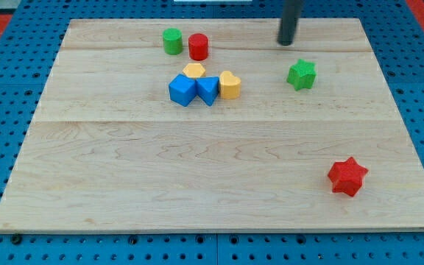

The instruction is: Nudge red circle closer to the green circle

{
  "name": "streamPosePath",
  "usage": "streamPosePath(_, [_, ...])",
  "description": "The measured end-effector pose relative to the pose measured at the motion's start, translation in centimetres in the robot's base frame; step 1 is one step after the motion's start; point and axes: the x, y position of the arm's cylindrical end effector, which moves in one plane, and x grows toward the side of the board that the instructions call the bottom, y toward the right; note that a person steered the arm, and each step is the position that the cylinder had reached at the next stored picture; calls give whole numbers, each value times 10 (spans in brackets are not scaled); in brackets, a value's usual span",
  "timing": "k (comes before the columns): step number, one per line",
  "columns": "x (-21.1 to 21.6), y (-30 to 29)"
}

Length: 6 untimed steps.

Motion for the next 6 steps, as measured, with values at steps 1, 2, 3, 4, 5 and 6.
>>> streamPosePath(1, [18,-68])
streamPosePath(2, [43,-82])
streamPosePath(3, [42,-92])
streamPosePath(4, [34,-92])
streamPosePath(5, [24,-94])
streamPosePath(6, [24,-103])
